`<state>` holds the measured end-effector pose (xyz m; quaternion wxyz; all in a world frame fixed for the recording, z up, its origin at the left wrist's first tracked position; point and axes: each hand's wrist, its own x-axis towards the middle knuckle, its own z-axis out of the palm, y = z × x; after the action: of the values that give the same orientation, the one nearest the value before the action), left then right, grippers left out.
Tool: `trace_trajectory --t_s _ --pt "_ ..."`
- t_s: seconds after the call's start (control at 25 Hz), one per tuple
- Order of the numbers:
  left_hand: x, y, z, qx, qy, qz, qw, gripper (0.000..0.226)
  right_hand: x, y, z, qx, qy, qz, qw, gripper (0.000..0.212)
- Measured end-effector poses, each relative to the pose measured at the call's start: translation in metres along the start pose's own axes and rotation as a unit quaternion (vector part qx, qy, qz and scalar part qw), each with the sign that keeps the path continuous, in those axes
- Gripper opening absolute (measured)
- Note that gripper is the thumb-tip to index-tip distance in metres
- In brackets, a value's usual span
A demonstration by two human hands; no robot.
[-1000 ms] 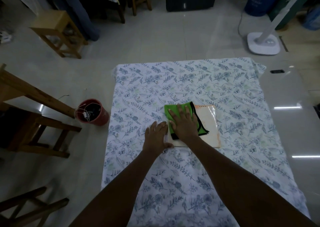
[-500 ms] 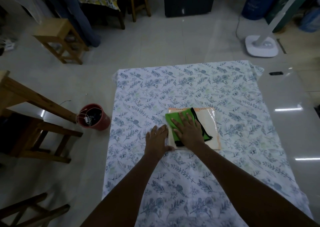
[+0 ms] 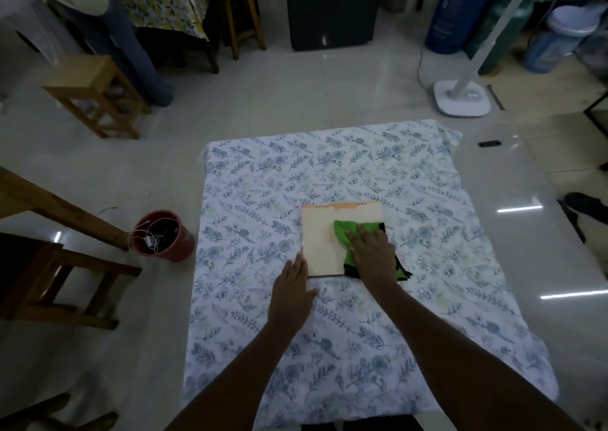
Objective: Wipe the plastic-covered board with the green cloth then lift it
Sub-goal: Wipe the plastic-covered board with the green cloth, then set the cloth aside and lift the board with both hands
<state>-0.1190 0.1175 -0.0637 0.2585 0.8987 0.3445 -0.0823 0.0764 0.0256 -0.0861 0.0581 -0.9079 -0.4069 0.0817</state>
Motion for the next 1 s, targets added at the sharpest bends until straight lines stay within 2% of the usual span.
trace_trajectory --t_s 0.12,0.32,0.4,0.48,0.6,0.68,0.88,1.0 --pt "-0.013 0.024 0.007 -0.003 0.012 0.039 0.999 0.07 -0.033 0.017 -0.001 0.027 0.01 0.005 1.0 0.041" --pt "-0.011 0.084 0.021 0.02 -0.012 0.17 0.985 0.082 -0.106 0.062 -0.023 0.032 0.103 0.022 0.994 0.048" --pt "-0.008 0.107 0.029 0.028 -0.028 0.198 0.979 0.082 -0.134 0.087 -0.032 0.033 0.115 0.058 0.991 0.053" --pt "-0.008 0.127 0.042 0.049 -0.043 0.217 0.974 0.075 -0.158 0.111 -0.034 0.015 0.093 0.106 0.99 0.056" --pt "-0.013 0.142 0.057 0.078 -0.075 0.222 0.969 0.064 -0.182 0.131 -0.022 0.001 -0.01 0.121 0.993 0.066" --pt "-0.016 0.144 0.063 0.087 -0.082 0.221 0.968 0.064 -0.19 0.139 -0.006 0.011 -0.04 0.112 0.993 0.074" --pt "-0.019 0.131 0.058 0.109 -0.08 0.204 0.97 0.065 -0.175 0.121 -0.015 0.047 -0.01 0.112 0.993 0.071" --pt "-0.017 0.12 0.046 0.104 -0.049 0.187 0.976 0.065 -0.153 0.102 -0.024 0.071 0.008 0.068 0.995 0.068"
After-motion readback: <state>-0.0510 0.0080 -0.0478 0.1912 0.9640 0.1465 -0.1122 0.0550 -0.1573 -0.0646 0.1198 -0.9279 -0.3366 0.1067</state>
